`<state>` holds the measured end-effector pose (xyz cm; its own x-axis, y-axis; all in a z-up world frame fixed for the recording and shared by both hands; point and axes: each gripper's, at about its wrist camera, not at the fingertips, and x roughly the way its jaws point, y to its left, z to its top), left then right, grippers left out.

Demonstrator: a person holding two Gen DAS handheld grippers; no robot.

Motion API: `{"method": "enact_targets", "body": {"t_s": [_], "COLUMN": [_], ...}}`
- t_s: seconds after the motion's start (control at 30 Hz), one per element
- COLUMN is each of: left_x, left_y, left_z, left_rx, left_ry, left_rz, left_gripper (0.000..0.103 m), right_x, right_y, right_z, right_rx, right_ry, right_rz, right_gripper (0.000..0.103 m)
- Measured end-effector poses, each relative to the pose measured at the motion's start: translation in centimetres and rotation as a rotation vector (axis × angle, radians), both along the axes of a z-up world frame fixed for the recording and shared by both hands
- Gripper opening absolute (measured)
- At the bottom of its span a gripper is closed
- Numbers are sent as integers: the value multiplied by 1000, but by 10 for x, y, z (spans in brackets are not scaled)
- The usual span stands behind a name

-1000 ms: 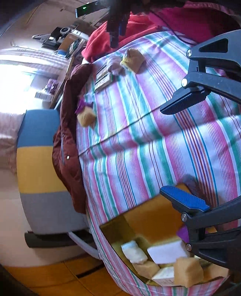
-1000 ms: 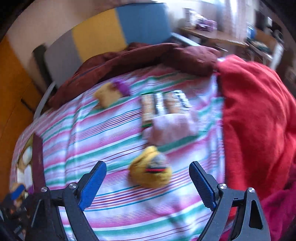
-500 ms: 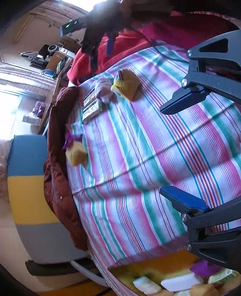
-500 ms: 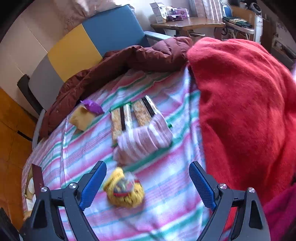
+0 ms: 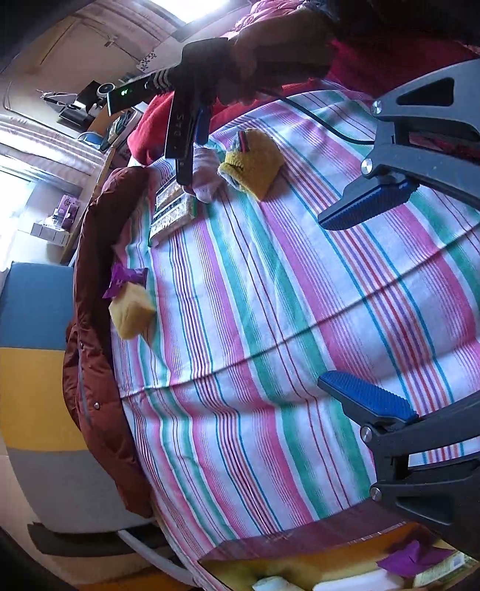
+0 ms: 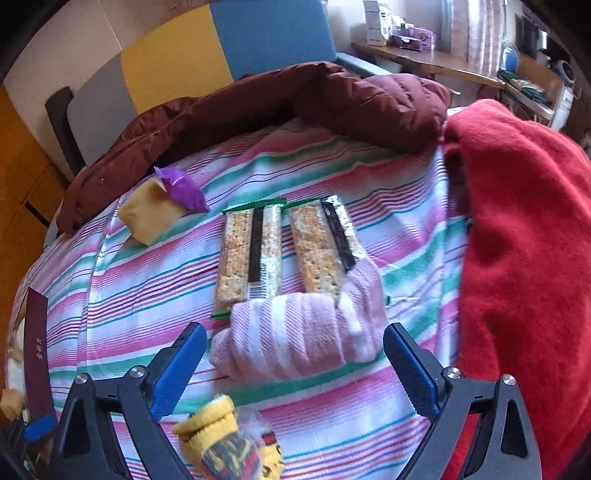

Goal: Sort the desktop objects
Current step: 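Grasp the pink sock roll with the right tool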

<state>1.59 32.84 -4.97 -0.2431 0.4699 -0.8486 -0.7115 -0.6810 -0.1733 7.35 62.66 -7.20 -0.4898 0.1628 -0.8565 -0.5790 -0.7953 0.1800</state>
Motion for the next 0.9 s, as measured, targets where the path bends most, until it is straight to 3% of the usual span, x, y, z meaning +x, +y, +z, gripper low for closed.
{"method": "enact_targets", "body": {"t_s": [0.1,0.13,0.23,0.33,0.5,0.67,0.9], "left_x": [-3,-4,-5,-6,2,11,27], "left_y": [7,10,18,26,44,68,109], "left_z": [1,0,-2,-4,-2,1,3], "left_rx": [12,13,10,6,18,41,67], "left_ry": [-9,-9,-11,-11,32,17,26], "left_rz": [-6,-10,-18,-36,-104,-183,-314], "left_gripper": [79,79,79,78,73,73,84], "right_x": [-7,-7,-6,-1,18,32,40], "right_y": [-3,-5,-4,-7,-9,4,13], "right_z": [-6,-9,-14,-9,3,13,25], "right_rx": [20,34,18,21,-16,-43,-44], "right_ry": [-50,-78,-102,-91,-31,26,85], "right_rz": [15,20,36,49,43,-20,-90], "right_gripper": [96,91,57,46,43,43,43]}}
